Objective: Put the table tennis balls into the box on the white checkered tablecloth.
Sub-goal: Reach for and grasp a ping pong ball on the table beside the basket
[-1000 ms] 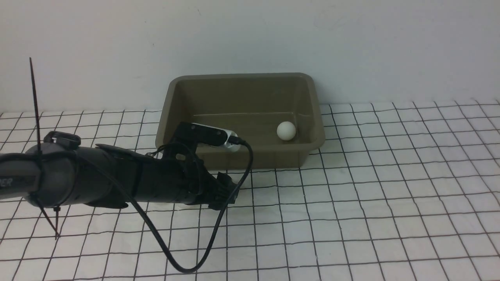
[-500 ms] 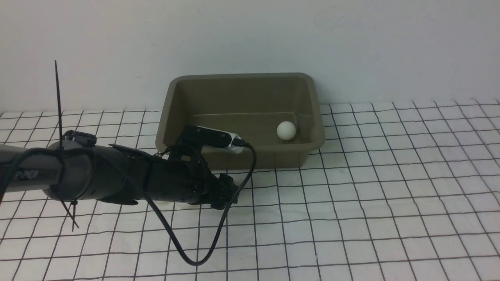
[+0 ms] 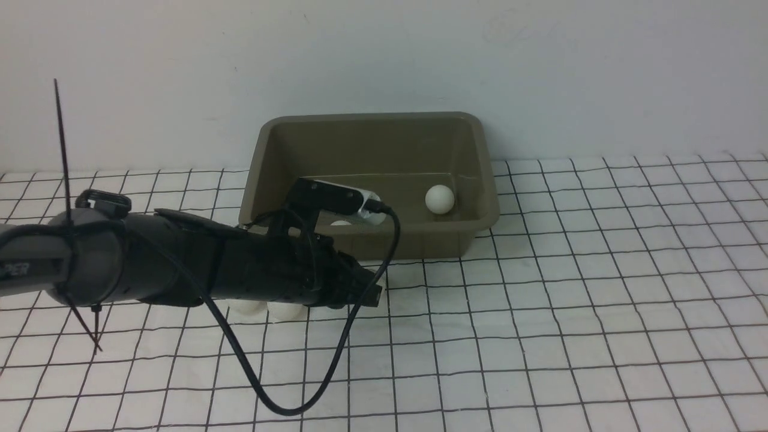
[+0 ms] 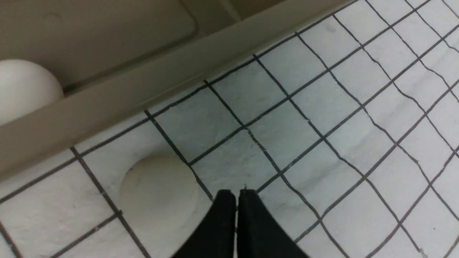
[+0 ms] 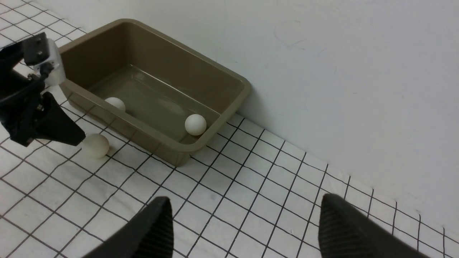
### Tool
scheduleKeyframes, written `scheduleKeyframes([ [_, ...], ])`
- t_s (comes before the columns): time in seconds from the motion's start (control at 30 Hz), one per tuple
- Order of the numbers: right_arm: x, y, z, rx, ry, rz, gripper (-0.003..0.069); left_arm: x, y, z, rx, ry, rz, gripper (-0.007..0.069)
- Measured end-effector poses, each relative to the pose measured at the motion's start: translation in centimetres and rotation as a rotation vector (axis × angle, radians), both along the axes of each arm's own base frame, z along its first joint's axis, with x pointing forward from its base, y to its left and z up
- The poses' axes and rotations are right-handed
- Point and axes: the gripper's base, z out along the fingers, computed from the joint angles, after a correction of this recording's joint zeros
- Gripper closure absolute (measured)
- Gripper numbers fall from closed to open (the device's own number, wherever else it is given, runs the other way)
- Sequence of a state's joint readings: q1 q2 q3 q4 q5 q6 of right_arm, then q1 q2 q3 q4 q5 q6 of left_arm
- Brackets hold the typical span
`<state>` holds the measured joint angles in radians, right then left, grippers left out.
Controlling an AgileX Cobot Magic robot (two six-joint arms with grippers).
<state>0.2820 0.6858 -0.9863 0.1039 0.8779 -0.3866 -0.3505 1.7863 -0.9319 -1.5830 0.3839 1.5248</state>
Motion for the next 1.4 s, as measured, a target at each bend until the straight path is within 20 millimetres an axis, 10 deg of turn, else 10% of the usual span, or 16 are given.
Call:
scheduleKeyframes([
  [0.67, 0.0, 0.0, 0.0, -0.037, -0.013, 0.012, 0.0193, -0.6, -1.0, 0.7, -0.081, 0.001, -0.117, 0.0383],
  [0.97, 0.0, 0.0, 0.0, -0.049, -0.018, 0.018, 0.0196, 0.9, 1.3, 0.3, 0.221, -0.153, -0.01, 0.02],
  [1.4, 0.2, 0.0, 0.4, -0.038, -0.059, 0.014, 0.0196, -1.5, 3.2, 10.5, 0.153, -0.429, 0.147, 0.0097],
])
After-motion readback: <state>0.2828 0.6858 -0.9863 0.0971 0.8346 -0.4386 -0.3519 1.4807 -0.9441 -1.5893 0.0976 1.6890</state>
